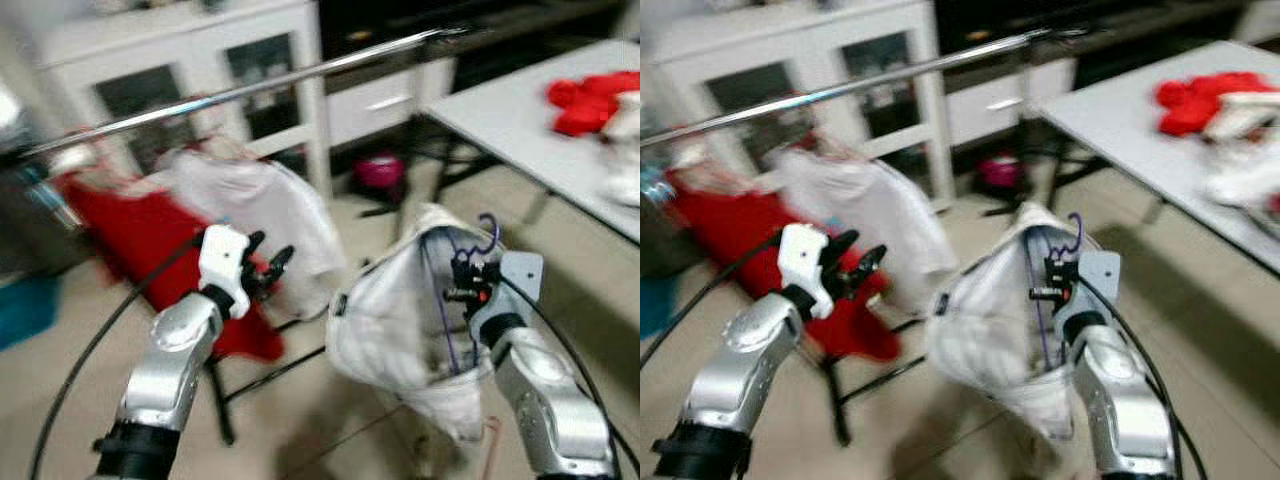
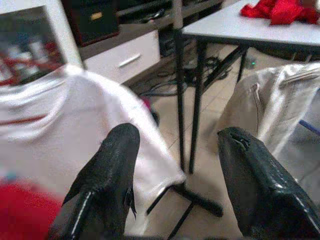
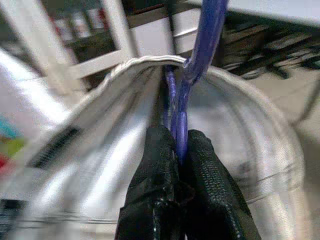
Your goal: Hang hanger
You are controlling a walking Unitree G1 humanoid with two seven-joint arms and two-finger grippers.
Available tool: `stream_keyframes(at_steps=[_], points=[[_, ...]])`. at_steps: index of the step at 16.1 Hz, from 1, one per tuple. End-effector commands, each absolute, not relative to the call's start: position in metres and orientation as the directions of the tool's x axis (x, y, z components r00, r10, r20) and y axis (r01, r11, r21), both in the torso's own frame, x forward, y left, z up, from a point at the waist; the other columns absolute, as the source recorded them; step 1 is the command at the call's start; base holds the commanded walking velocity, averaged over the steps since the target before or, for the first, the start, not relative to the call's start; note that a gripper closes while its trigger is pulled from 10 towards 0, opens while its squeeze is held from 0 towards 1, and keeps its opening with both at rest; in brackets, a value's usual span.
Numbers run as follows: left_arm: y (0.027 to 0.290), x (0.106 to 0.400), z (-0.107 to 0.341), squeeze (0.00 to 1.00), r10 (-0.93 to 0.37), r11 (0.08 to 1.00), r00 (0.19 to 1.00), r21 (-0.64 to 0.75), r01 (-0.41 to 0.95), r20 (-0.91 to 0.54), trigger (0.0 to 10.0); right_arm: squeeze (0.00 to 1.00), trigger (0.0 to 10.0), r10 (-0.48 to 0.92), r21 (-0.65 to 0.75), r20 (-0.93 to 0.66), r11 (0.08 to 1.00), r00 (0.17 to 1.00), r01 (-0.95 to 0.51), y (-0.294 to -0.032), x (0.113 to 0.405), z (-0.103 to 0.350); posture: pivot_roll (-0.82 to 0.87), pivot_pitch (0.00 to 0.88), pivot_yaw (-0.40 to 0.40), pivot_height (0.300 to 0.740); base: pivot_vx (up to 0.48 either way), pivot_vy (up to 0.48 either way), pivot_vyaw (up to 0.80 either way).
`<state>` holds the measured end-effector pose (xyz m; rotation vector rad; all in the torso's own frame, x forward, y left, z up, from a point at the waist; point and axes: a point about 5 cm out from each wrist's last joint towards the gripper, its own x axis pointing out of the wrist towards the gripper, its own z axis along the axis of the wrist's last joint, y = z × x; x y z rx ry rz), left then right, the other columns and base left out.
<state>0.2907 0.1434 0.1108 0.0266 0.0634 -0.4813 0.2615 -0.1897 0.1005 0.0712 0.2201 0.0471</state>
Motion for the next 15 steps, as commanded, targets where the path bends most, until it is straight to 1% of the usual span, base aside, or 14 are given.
stream_keyframes(at_steps=[1, 3, 7, 15], points=[[0.137, 0.288, 0.111, 0.00, -0.464, 0.885, 0.884, 0.006, 0.465, -0.055, 10.0, 0.00, 10.0, 0.021, 0.043, -0.148, 0.999, 0.989, -0.015, -0.203, 0.266, 0.120, -0.18, 0.014, 0.063, 0.740, 0.371, 0.000, -0.64], [0.136, 0.285, 0.109, 0.00, -0.453, 0.891, 0.890, 0.004, 0.454, -0.047, 10.0, 0.00, 10.0, 0.026, 0.030, -0.148, 0.999, 0.989, -0.021, -0.206, 0.267, 0.121, -0.18, 0.010, 0.039, 0.740, 0.369, 0.000, 0.00], [0.134, 0.285, 0.112, 0.00, -0.447, 0.894, 0.894, 0.009, 0.447, -0.026, 10.0, 0.00, 10.0, 0.041, 0.021, -0.153, 0.999, 0.987, -0.039, -0.205, 0.268, 0.121, -0.19, 0.000, 0.025, 0.740, 0.370, 0.000, 0.00], [0.130, 0.288, 0.131, 0.00, -0.479, 0.877, 0.877, 0.048, 0.478, 0.033, 10.0, 0.00, 10.0, 0.045, 0.027, -0.135, 0.999, 0.990, -0.041, -0.205, 0.269, 0.122, -0.17, 0.000, 0.039, 0.740, 0.371, 0.000, 0.00]])
